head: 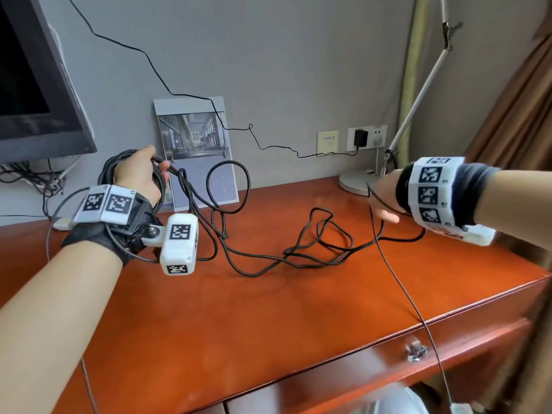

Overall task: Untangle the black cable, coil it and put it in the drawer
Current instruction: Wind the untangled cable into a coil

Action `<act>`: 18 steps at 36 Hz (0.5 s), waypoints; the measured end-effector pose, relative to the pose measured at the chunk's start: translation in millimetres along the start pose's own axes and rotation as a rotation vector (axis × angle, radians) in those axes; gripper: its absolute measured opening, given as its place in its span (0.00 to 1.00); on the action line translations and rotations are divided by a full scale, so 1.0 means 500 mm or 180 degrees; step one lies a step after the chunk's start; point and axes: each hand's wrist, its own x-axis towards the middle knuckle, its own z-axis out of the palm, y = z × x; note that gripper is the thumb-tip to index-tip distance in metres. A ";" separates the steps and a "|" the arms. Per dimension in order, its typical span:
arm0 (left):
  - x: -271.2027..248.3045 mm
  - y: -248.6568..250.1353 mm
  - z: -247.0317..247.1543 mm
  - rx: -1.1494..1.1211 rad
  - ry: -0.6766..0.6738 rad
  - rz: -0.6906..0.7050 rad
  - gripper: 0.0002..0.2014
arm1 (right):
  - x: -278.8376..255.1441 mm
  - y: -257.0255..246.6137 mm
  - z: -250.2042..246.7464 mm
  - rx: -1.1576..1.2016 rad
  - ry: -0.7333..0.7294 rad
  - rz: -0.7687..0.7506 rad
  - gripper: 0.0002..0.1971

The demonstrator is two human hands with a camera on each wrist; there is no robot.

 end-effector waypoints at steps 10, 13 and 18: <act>-0.014 -0.010 -0.013 0.0043 -0.0093 -0.0008 0.08 | 0.126 0.002 0.030 0.1616 0.0851 -0.0252 0.28; -0.020 -0.013 -0.015 0.0060 -0.0127 -0.0013 0.08 | 0.173 0.002 0.061 0.2044 0.0884 0.0121 0.32; -0.030 -0.017 -0.011 0.0094 -0.0179 -0.0082 0.07 | 0.193 0.020 0.051 0.2491 0.0066 -0.0142 0.18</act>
